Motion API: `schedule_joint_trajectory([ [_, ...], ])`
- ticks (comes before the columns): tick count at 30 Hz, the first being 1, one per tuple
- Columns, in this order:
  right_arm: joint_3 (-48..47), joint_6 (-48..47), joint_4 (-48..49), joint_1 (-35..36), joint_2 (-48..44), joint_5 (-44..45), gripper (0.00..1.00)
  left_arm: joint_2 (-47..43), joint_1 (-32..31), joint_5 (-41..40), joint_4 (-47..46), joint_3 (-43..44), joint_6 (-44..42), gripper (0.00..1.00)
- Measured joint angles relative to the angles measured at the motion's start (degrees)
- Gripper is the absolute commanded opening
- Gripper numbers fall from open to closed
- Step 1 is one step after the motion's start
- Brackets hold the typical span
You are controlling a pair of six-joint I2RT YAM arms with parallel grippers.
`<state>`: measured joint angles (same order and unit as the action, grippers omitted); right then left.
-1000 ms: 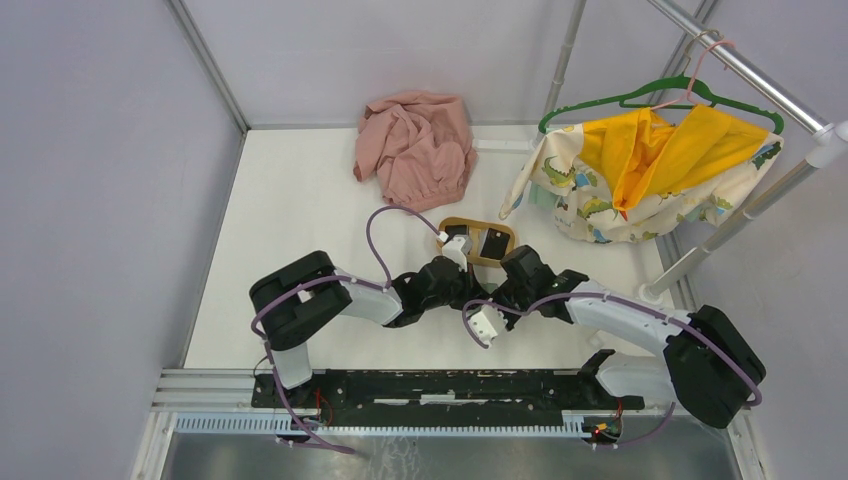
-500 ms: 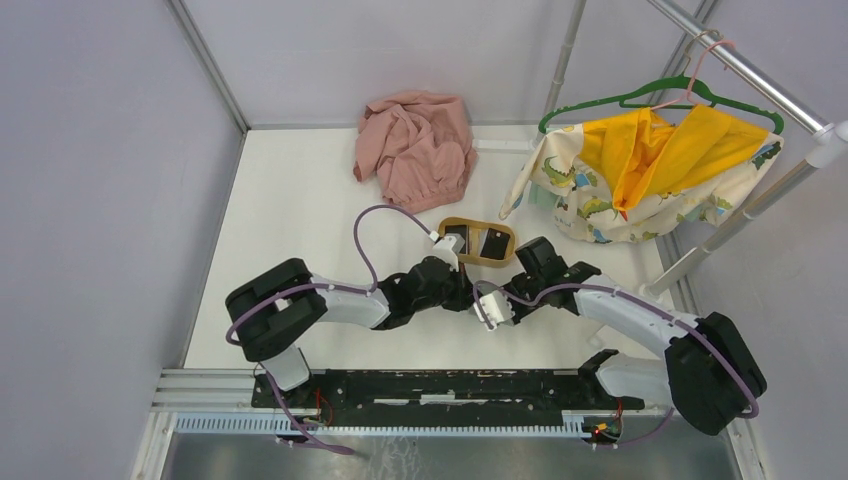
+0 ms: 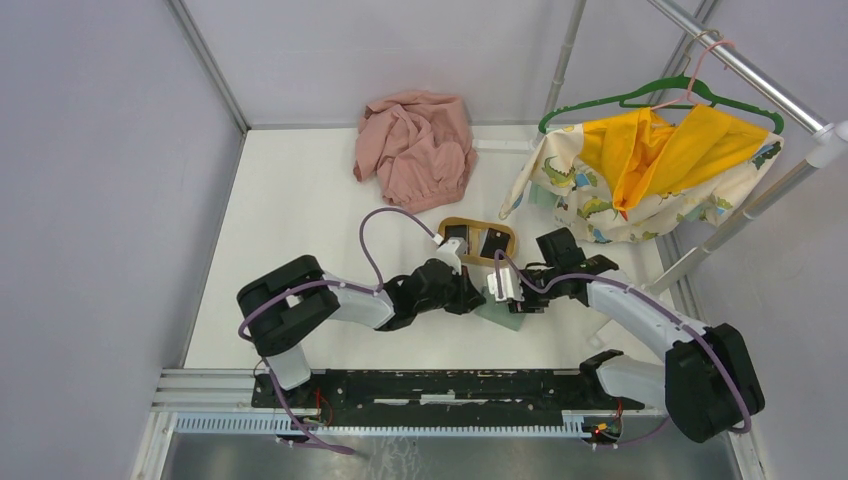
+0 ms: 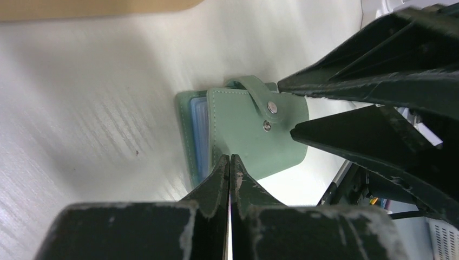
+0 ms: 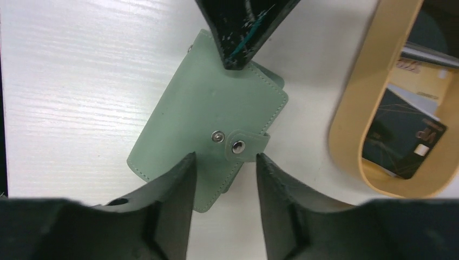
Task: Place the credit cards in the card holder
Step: Close the card holder at the center of the board.
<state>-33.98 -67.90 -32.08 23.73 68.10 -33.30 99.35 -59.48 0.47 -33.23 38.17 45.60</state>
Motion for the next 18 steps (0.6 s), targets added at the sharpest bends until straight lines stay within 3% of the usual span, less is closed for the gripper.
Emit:
schedule_joint_trajectory([
  [6, 0.02, 1.51, 0.28, -0.98, -4.31, -2.47, 0.57, 0.04, -0.83, 0.15, -0.74, 0.0, -0.02, 0.02],
  [18, 0.96, 4.66, 2.93, -0.9, -1.14, -1.6, 0.4, 4.28, -1.99, 0.13, -1.49, 3.28, -0.02, 0.02],
])
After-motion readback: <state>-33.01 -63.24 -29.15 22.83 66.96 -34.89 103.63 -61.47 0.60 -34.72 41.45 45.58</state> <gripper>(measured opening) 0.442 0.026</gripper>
